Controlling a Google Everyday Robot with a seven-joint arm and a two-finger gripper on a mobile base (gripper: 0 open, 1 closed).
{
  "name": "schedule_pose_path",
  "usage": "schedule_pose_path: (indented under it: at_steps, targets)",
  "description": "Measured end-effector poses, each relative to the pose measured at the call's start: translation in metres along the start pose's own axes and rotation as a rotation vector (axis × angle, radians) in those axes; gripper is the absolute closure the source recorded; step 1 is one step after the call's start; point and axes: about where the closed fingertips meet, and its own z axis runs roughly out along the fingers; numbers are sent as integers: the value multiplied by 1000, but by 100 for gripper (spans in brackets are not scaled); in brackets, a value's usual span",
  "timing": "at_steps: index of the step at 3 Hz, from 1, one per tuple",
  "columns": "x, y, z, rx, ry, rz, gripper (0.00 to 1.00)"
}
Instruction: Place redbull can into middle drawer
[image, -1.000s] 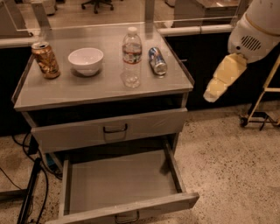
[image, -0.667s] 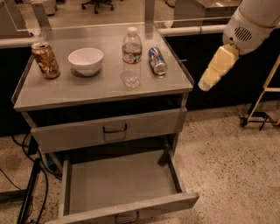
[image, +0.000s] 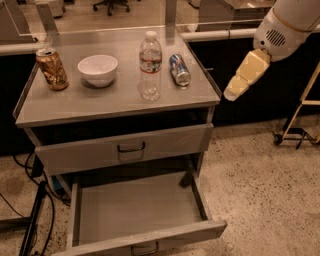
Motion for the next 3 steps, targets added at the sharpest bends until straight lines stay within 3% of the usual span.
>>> schedule_pose_path:
  at_steps: [2,3]
  targets:
    - [-36,-17,17,-89,-45,248,0]
    - [-51,-26,19,-102,-58,316,0]
